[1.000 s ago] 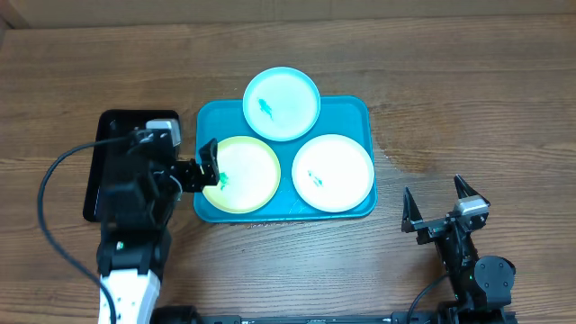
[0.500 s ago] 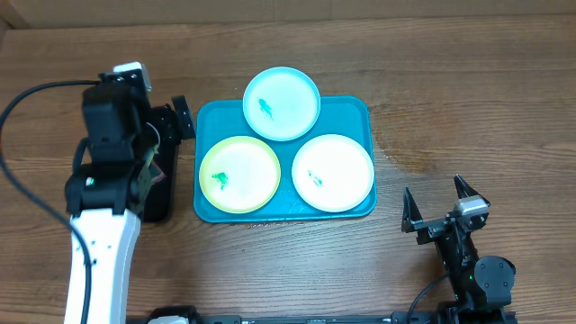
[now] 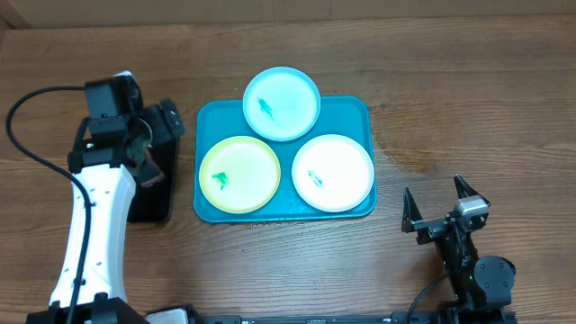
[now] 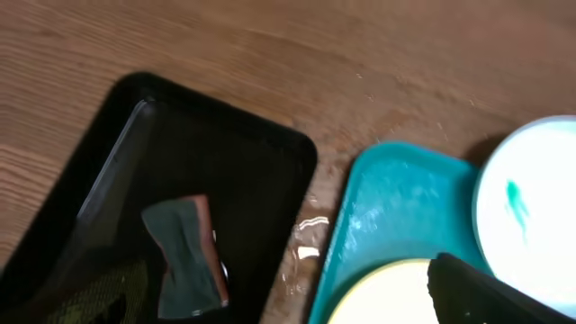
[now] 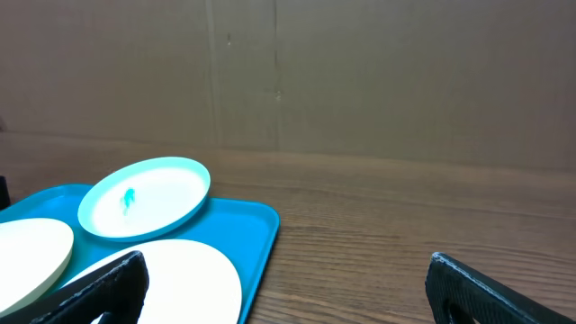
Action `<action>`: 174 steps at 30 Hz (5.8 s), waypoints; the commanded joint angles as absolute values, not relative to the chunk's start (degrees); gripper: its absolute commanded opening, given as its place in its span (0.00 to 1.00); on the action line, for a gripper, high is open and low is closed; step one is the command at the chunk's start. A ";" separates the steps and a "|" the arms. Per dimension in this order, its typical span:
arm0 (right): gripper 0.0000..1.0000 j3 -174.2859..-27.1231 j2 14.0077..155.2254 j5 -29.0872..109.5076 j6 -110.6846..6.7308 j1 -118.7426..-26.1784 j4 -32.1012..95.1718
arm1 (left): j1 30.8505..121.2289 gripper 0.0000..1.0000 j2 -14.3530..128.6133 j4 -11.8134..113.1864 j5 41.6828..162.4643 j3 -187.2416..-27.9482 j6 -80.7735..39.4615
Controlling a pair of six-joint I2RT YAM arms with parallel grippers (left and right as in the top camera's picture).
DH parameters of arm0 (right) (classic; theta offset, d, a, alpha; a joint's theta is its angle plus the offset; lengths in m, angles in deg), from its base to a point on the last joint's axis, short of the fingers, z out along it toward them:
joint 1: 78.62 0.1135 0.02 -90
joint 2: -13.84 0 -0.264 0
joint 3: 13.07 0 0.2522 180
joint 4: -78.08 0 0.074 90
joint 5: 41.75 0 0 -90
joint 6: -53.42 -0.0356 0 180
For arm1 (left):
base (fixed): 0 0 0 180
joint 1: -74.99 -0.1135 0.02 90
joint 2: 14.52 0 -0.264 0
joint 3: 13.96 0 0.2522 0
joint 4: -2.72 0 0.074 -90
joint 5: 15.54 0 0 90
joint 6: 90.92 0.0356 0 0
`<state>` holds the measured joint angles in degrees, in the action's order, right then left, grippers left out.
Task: Clean dirty plates on tray and stack at the side
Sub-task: 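Move the left gripper over the black tray toward the sponge, then lower the left gripper and grasp the green-orange sponge, then carry the sponge with the left gripper onto the yellow plate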
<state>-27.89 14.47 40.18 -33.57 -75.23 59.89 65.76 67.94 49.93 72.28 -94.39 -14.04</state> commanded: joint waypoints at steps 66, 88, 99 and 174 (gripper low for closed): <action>1.00 -27.30 14.01 40.53 -33.99 -75.47 60.18 | 57.65 1.00 98.01 53.98 73.42 -94.31 -20.21; 1.00 -27.30 14.01 40.53 -33.99 -75.47 60.18 | 57.65 1.00 98.01 58.15 75.80 -94.37 -20.19; 1.00 -27.30 14.01 40.53 -33.99 -75.47 60.18 | 57.65 0.62 97.97 58.35 72.57 -98.41 -18.50; 1.00 -27.30 14.01 40.53 -33.99 -75.47 60.18 | 87.20 0.08 91.11 66.54 84.54 -98.17 -19.33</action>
